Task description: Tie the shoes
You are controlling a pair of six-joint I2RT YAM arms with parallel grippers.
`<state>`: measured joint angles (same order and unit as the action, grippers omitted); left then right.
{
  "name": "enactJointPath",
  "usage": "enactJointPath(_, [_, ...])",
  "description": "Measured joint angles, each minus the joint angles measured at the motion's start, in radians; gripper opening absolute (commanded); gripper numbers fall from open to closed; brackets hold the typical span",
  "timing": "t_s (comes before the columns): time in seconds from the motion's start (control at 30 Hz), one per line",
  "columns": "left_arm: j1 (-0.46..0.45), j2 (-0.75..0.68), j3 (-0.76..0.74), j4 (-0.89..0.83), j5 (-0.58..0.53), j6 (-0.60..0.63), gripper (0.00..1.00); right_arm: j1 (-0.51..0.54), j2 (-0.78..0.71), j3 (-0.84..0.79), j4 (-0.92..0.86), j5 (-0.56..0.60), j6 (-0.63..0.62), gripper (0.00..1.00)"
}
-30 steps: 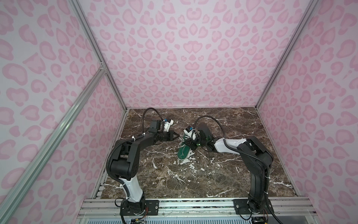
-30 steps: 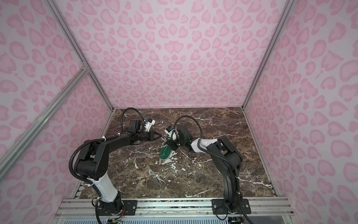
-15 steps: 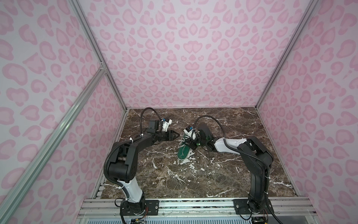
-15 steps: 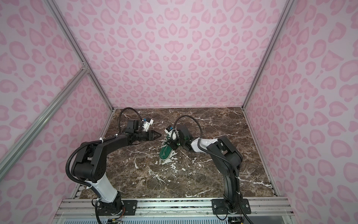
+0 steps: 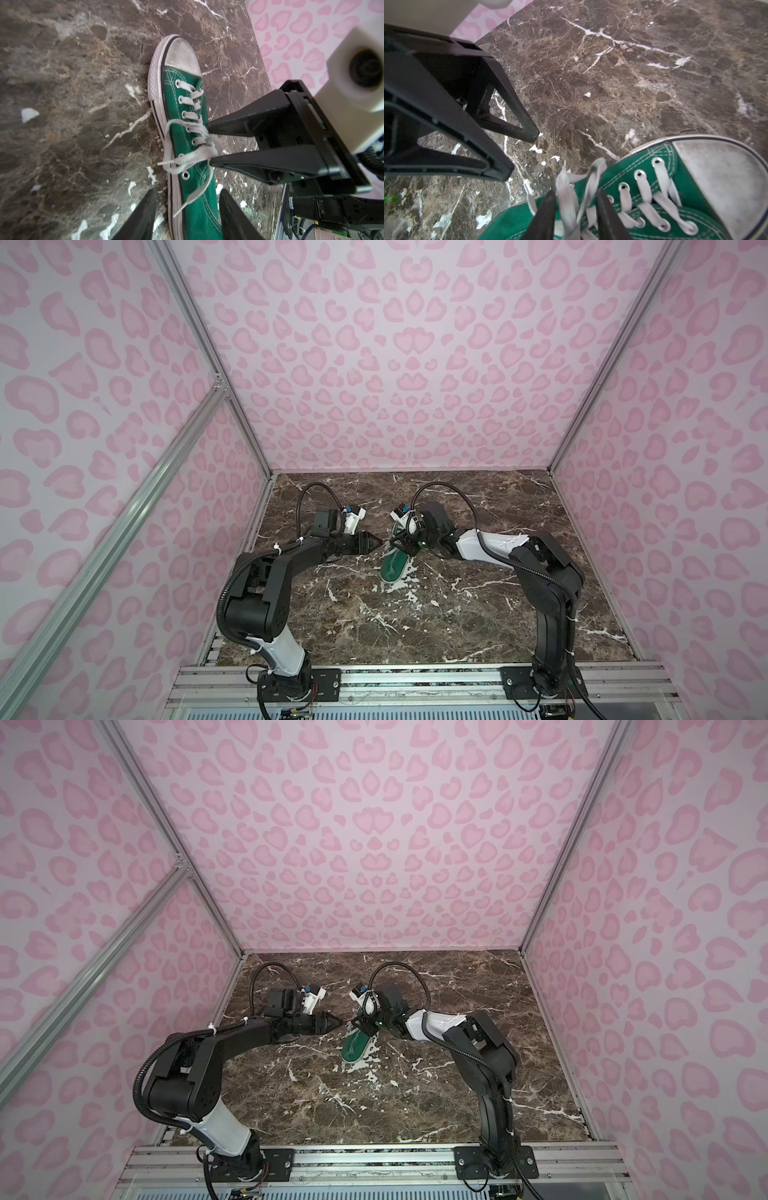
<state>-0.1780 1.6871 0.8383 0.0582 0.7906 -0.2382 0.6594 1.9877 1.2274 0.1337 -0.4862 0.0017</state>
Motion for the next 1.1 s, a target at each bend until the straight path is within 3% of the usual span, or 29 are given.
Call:
enactJointPath(0.43, [-0.022, 0.063, -0.075, 0.136, 0.051, -0.096, 0.47, 0.009, 0.022, 0.027, -0.047, 0.015, -0.013, 0.32])
enactJointPath(0.57, [-0.034, 0.09, -0.079, 0.182, 0.066, -0.123, 0.38, 0.009, 0.023, 0.027, -0.05, 0.015, -0.013, 0.31])
enactJointPath(0.77, [-0.047, 0.1, -0.08, 0.211, 0.077, -0.135, 0.12, 0.01, 0.027, 0.034, -0.049, 0.015, -0.012, 0.28])
enactJointPath(0.87, [-0.045, 0.1, -0.083, 0.22, 0.077, -0.139, 0.04, 0.01, 0.031, 0.039, -0.049, 0.014, -0.012, 0.24])
enactJointPath(1.1, [-0.045, 0.089, -0.084, 0.218, 0.072, -0.137, 0.03, 0.012, 0.036, 0.044, -0.048, 0.014, -0.001, 0.05])
